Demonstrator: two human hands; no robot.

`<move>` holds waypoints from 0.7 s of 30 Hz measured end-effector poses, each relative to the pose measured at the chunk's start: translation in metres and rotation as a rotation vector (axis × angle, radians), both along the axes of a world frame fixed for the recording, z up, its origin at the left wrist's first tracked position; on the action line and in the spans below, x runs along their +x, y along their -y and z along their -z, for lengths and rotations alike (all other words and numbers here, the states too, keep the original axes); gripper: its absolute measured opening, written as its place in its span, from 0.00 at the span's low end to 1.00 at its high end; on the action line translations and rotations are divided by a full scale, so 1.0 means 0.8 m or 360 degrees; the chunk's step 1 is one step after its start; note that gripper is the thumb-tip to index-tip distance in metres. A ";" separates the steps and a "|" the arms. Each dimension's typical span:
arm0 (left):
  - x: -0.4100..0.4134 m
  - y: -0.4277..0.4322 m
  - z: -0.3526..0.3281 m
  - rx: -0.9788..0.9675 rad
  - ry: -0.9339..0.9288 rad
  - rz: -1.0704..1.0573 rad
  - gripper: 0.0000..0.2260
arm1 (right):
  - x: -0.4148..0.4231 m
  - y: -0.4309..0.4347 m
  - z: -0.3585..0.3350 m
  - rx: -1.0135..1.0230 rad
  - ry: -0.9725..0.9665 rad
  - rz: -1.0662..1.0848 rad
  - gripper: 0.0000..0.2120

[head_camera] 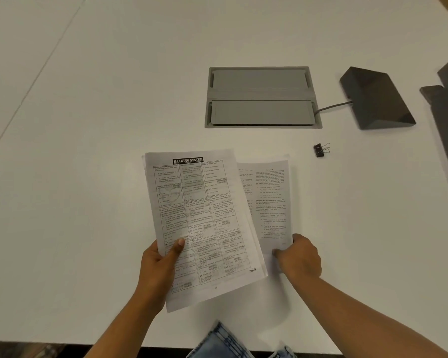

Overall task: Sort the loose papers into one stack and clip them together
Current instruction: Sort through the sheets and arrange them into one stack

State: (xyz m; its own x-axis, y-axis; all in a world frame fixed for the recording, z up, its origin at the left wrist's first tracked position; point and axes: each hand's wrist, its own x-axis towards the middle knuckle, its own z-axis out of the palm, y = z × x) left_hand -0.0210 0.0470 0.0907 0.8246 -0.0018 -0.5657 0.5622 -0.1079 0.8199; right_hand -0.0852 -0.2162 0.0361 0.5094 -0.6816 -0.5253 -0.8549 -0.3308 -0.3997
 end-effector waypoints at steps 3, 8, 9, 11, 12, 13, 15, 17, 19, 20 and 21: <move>0.001 0.002 0.000 0.0001 0.0000 0.0001 0.07 | 0.003 0.002 0.004 0.0092 0.0052 -0.0008 0.08; 0.006 -0.003 0.002 0.0014 0.0006 0.0002 0.09 | 0.003 0.010 0.007 0.0332 0.0227 0.0139 0.04; 0.007 -0.005 0.001 0.0017 0.0009 0.0002 0.09 | 0.001 0.014 0.006 0.0350 0.0256 0.0164 0.03; 0.010 -0.010 0.001 0.0034 0.0017 -0.0005 0.09 | -0.002 0.024 0.003 0.0337 0.0274 0.0179 0.03; 0.011 -0.012 0.002 0.0041 0.0021 -0.0008 0.09 | -0.004 0.029 0.002 0.0307 0.0259 0.0171 0.03; 0.012 -0.014 0.002 0.0049 0.0026 -0.0008 0.09 | -0.005 0.032 0.002 0.0284 0.0238 0.0157 0.03; 0.013 -0.017 0.003 0.0062 0.0035 -0.0007 0.09 | -0.007 0.030 0.001 0.0309 0.0212 0.0109 0.04; 0.012 -0.019 0.004 0.0070 0.0042 -0.0018 0.09 | -0.009 0.021 0.002 0.0329 0.0158 -0.0005 0.11; 0.009 -0.020 0.005 0.0075 0.0037 -0.0024 0.08 | -0.011 0.007 0.001 0.0231 0.0038 -0.0144 0.16; 0.007 -0.021 0.005 0.0075 0.0031 -0.0027 0.08 | -0.011 0.000 -0.001 0.0169 -0.0008 -0.0182 0.19; 0.005 -0.022 0.005 0.0073 0.0026 -0.0030 0.07 | -0.011 -0.007 -0.001 0.0111 -0.0040 -0.0207 0.21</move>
State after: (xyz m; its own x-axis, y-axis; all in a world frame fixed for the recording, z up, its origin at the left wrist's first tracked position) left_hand -0.0167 0.0642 0.0864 0.8333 0.0392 -0.5515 0.5512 -0.1351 0.8233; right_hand -0.0938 -0.2108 0.0368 0.5769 -0.5723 -0.5829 -0.8168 -0.4114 -0.4045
